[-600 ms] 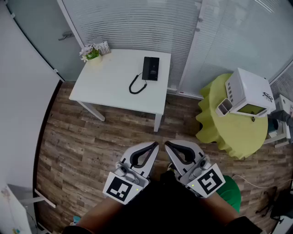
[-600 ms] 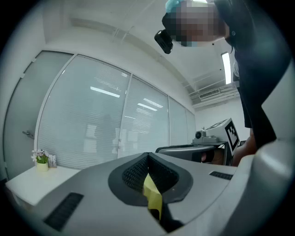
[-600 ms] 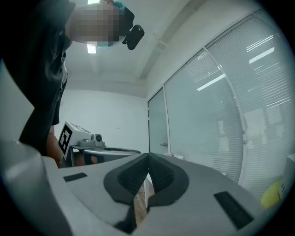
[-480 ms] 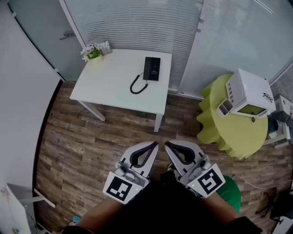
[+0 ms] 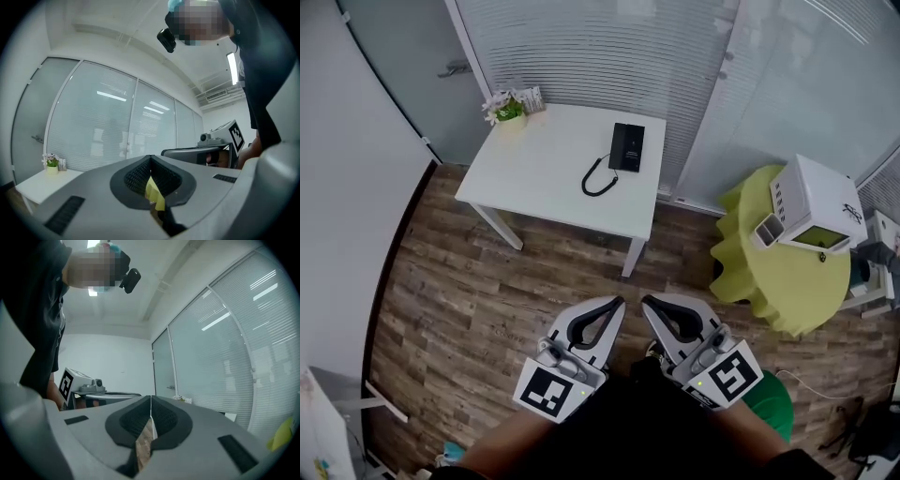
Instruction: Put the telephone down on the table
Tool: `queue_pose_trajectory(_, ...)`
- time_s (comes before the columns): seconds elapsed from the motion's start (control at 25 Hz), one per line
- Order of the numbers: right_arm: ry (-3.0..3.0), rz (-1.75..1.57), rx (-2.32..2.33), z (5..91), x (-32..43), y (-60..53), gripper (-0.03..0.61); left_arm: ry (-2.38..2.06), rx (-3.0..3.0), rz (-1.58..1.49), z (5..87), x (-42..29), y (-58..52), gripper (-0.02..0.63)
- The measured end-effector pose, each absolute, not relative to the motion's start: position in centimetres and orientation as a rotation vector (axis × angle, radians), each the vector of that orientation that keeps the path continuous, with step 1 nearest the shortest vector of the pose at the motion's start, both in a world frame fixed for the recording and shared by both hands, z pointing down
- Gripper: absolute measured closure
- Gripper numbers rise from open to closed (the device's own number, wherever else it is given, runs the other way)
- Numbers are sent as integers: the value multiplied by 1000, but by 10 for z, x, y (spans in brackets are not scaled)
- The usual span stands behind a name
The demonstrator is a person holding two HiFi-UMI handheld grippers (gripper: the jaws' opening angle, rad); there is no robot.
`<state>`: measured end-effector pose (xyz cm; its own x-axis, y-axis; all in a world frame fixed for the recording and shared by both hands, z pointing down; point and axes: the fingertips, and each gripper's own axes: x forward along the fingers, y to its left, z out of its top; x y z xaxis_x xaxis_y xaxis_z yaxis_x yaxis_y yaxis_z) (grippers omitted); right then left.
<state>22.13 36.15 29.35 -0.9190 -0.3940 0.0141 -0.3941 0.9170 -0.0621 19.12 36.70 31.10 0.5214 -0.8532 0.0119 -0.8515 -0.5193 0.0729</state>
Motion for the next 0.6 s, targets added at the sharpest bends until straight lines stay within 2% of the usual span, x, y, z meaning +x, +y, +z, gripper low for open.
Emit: queue_pose_trajectory(0.6, -3100, 99, 559, 288, 161, 385, 555, -1621, 2619, -37, 310, 116, 398, 604)
